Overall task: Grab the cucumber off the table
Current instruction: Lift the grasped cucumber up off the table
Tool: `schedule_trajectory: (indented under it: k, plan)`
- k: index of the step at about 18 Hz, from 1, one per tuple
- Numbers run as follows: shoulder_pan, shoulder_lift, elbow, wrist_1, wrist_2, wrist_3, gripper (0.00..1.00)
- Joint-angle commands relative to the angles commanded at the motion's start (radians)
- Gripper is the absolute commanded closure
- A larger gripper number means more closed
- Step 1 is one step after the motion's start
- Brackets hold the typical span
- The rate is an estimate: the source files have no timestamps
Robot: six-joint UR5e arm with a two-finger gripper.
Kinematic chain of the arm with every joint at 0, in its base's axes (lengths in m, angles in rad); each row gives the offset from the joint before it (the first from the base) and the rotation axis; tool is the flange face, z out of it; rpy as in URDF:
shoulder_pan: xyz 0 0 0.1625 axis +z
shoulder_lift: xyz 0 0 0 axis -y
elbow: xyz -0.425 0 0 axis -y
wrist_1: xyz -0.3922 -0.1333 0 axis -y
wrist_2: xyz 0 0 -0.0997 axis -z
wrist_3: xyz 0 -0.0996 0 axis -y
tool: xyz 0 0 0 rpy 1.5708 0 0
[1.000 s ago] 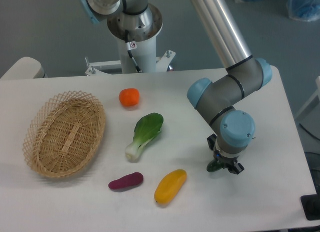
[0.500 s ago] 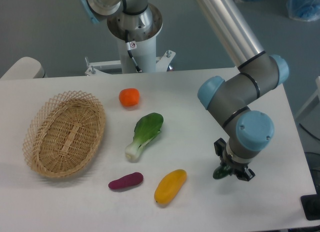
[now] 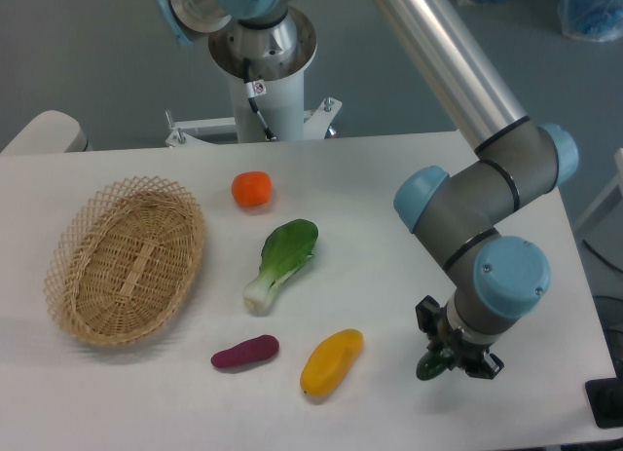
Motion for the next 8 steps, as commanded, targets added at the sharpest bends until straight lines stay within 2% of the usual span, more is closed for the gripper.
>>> schedule_trajectory:
  k: [8]
  plan:
    - [-0.006, 0.012, -0.032, 0.014, 0.0, 0.021, 0.77]
